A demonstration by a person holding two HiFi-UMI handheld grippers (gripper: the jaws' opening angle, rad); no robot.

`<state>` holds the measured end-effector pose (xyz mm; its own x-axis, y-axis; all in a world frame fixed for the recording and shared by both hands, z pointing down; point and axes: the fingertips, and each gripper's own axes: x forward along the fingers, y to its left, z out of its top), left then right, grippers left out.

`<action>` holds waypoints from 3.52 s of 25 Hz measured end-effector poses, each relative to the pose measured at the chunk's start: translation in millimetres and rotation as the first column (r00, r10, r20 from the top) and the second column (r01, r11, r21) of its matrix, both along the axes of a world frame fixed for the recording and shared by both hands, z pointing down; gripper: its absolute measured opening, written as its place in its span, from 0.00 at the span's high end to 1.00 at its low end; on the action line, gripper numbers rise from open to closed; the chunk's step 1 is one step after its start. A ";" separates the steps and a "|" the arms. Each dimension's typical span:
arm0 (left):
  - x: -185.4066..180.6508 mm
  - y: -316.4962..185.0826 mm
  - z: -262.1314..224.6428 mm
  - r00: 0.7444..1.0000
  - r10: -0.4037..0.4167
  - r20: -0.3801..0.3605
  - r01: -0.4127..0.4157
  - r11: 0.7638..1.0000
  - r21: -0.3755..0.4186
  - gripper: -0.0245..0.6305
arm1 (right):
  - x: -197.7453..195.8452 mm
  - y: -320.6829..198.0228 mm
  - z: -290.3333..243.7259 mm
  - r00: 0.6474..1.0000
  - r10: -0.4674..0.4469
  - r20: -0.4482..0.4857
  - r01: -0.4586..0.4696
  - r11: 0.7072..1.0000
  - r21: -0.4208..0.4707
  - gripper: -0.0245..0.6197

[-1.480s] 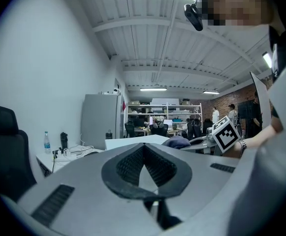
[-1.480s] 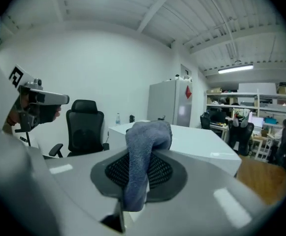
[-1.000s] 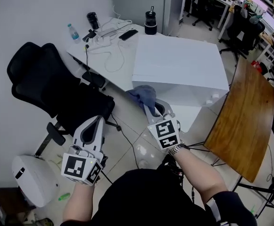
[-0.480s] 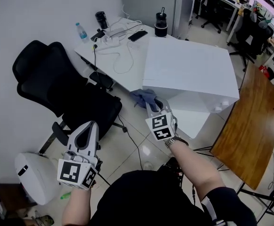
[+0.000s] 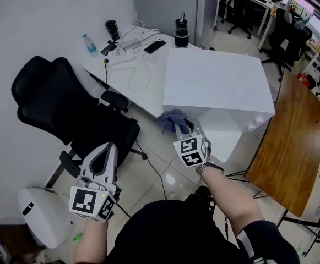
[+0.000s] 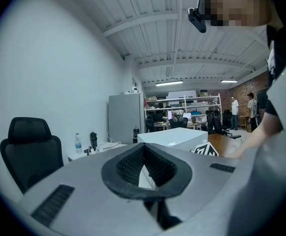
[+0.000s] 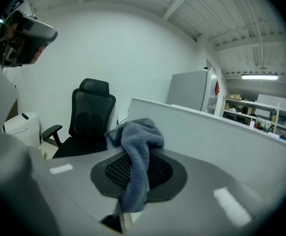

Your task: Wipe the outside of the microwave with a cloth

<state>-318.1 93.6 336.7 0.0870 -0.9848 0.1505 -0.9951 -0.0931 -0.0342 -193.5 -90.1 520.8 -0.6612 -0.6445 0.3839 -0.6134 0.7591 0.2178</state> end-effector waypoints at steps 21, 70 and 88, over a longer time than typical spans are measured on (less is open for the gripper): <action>72.9 -39.5 -9.0 0.990 0.142 -0.010 -0.142 0.990 0.014 0.96 | 119.8 -26.4 -3.8 0.982 0.187 -0.026 -0.188 0.982 -0.018 0.89; 291.9 -79.4 -21.4 0.976 0.218 -0.005 -0.218 0.976 -0.003 0.96 | 375.1 -58.7 -9.0 0.937 0.347 -0.027 -0.348 0.935 -0.069 0.89; 324.3 -75.0 0.6 0.977 0.212 -0.017 -0.212 0.976 -0.041 0.96 | 371.9 -21.6 -88.1 0.989 0.097 0.113 -0.092 0.995 -0.048 0.89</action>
<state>6.2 18.7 337.3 0.2954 -0.9364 0.1893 -0.9528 -0.3033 -0.0132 178.4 -111.7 432.7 -0.6391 -0.6910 0.3377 -0.7022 0.7034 0.1104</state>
